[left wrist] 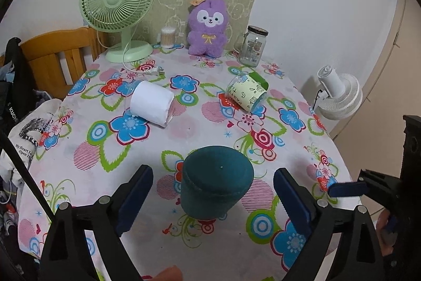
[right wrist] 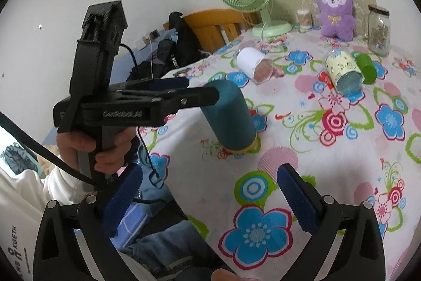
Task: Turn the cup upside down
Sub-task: 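Open the left gripper and withdraw it from the upside-down cup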
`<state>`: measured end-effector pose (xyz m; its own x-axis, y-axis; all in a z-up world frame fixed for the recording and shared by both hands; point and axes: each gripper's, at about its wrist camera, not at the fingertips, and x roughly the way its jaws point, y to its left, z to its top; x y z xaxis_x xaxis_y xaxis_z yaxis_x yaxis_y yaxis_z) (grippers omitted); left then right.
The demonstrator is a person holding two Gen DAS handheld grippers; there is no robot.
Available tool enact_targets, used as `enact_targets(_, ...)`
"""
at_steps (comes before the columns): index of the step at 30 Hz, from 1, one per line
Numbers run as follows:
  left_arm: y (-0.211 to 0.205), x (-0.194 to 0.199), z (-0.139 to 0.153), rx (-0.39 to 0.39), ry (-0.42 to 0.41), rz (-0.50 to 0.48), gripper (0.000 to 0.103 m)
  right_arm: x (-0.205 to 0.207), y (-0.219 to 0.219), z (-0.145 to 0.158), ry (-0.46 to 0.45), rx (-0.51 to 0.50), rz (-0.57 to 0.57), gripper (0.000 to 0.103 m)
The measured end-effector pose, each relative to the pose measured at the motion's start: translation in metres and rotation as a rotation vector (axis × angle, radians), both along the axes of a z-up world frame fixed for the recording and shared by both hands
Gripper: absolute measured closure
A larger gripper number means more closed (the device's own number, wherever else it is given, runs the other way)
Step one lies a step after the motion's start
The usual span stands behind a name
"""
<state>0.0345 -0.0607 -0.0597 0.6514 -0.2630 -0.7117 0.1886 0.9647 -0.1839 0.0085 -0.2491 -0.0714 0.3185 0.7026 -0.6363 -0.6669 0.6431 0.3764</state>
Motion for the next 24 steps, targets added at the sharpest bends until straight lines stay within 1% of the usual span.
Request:
enact_targets(6,0.007,-0.008,0.009,0.014,-0.014,-0.004,0.006,-0.003,0.005,0.012,-0.044,0.004,-0.002,0.000)
enact_targets(13,0.017,-0.015,0.016,0.034,-0.035,0.021,0.006,-0.007,0.009,0.025,-0.084,0.009,-0.021,0.000)
enact_targets(16,0.022,-0.022,0.022,0.043,-0.071,0.046,0.004,-0.008,0.010,0.033,-0.111,0.007,-0.066,0.000)
enact_targets(20,0.027,-0.032,0.029,0.048,-0.117,0.076,0.001,-0.015,0.011,0.045,-0.159,-0.008,-0.168,0.000)
enact_targets(24,0.031,-0.039,0.033,0.048,-0.138,0.086,0.000,-0.025,0.014,0.055,-0.201,-0.016,-0.236,0.000)
